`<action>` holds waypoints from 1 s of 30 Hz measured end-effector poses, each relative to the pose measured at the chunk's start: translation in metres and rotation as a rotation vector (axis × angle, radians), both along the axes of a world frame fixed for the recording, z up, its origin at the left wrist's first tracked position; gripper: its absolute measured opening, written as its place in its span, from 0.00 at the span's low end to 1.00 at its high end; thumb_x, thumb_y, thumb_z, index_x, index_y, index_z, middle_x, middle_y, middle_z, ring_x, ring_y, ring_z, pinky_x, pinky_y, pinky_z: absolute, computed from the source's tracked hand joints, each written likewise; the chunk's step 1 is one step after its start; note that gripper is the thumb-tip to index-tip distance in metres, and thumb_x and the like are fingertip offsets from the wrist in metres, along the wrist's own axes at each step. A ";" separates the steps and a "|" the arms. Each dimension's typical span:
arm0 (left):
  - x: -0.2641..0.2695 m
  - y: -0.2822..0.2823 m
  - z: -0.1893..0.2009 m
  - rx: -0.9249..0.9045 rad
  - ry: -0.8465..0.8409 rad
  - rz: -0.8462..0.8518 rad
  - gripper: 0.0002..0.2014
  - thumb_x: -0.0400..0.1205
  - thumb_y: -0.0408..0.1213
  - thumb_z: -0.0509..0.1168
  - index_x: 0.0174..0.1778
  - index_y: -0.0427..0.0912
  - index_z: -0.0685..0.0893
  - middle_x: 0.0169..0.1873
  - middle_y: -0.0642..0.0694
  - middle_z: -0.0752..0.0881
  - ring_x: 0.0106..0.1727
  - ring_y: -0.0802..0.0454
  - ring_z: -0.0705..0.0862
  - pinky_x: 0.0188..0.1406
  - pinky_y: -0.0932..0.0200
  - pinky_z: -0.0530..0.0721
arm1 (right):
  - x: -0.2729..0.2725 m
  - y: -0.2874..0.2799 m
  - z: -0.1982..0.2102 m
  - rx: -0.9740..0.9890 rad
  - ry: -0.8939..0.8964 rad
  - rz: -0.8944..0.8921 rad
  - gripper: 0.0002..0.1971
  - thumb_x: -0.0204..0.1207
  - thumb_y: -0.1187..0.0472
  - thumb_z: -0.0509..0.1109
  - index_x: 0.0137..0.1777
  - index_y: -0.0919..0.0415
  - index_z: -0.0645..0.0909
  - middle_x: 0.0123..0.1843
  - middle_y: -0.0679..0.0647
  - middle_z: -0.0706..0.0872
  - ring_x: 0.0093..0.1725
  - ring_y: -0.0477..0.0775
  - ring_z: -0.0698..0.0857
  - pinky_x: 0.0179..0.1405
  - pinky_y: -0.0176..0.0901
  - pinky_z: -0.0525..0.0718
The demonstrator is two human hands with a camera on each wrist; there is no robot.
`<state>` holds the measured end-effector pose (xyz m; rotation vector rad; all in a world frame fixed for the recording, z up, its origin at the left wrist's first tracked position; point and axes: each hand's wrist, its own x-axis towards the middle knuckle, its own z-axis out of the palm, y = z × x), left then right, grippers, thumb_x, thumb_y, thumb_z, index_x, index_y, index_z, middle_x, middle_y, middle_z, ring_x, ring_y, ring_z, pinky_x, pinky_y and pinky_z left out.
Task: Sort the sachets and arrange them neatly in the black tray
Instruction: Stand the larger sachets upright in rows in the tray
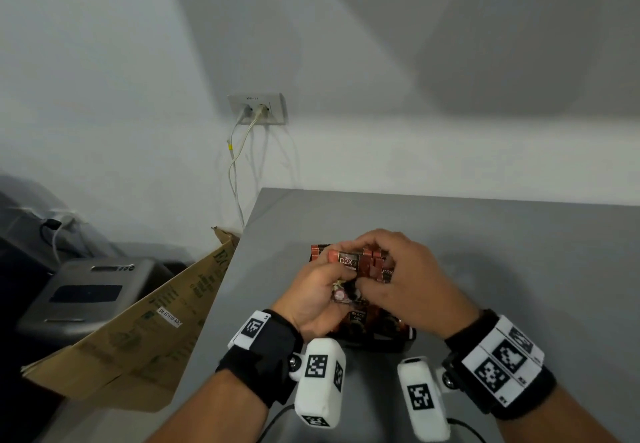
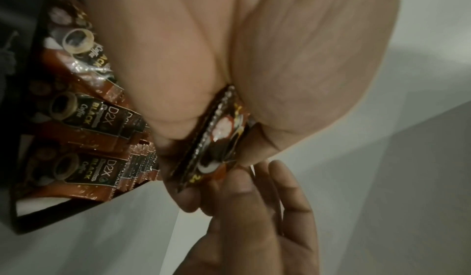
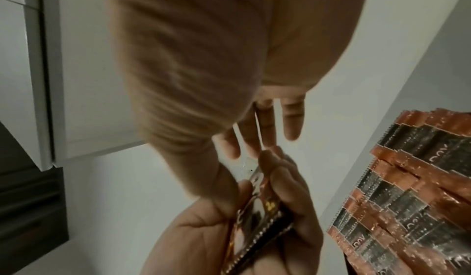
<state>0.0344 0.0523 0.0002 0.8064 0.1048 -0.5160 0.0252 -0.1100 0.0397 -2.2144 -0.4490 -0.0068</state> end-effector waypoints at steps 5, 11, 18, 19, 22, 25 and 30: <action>0.002 -0.002 0.000 -0.105 0.034 0.004 0.39 0.66 0.18 0.59 0.77 0.44 0.73 0.54 0.33 0.81 0.51 0.38 0.85 0.48 0.46 0.86 | -0.001 0.001 -0.005 -0.153 -0.024 0.129 0.23 0.60 0.52 0.83 0.50 0.41 0.75 0.52 0.33 0.77 0.50 0.36 0.79 0.49 0.36 0.79; 0.003 -0.005 0.004 -0.012 -0.044 -0.015 0.31 0.68 0.16 0.59 0.70 0.31 0.76 0.51 0.26 0.83 0.48 0.34 0.87 0.45 0.45 0.90 | -0.003 -0.001 -0.004 0.152 0.092 0.150 0.20 0.62 0.62 0.85 0.50 0.49 0.81 0.64 0.34 0.82 0.58 0.39 0.87 0.54 0.35 0.86; -0.003 -0.004 -0.001 0.325 -0.289 -0.007 0.28 0.74 0.18 0.69 0.72 0.32 0.77 0.59 0.22 0.84 0.54 0.34 0.86 0.59 0.36 0.84 | 0.012 -0.013 -0.009 0.271 0.200 -0.078 0.15 0.76 0.69 0.76 0.51 0.46 0.89 0.48 0.52 0.89 0.39 0.53 0.92 0.40 0.48 0.93; -0.003 -0.005 -0.001 0.373 -0.314 -0.009 0.26 0.75 0.19 0.70 0.70 0.32 0.79 0.58 0.24 0.85 0.54 0.35 0.86 0.60 0.36 0.83 | 0.013 -0.015 -0.011 0.216 0.175 -0.076 0.15 0.76 0.70 0.76 0.50 0.46 0.90 0.46 0.49 0.90 0.40 0.48 0.91 0.42 0.43 0.91; -0.004 -0.001 -0.002 0.477 -0.322 -0.025 0.21 0.77 0.20 0.72 0.66 0.34 0.82 0.48 0.35 0.87 0.46 0.44 0.87 0.44 0.47 0.88 | 0.015 -0.019 -0.009 0.096 0.115 -0.096 0.14 0.75 0.69 0.77 0.46 0.45 0.90 0.41 0.42 0.91 0.42 0.39 0.89 0.46 0.32 0.86; -0.002 0.006 -0.004 0.550 -0.249 0.014 0.21 0.77 0.20 0.72 0.65 0.38 0.82 0.46 0.36 0.89 0.39 0.45 0.87 0.33 0.53 0.85 | 0.020 -0.033 -0.008 0.062 0.070 -0.209 0.13 0.76 0.69 0.75 0.45 0.47 0.90 0.40 0.42 0.92 0.43 0.40 0.89 0.47 0.35 0.87; 0.002 0.024 -0.011 0.650 -0.093 0.163 0.15 0.81 0.24 0.69 0.61 0.42 0.82 0.40 0.38 0.90 0.37 0.46 0.85 0.34 0.54 0.81 | 0.017 -0.051 -0.025 -0.172 0.157 -0.150 0.15 0.79 0.72 0.70 0.46 0.47 0.87 0.40 0.42 0.89 0.38 0.33 0.87 0.40 0.25 0.83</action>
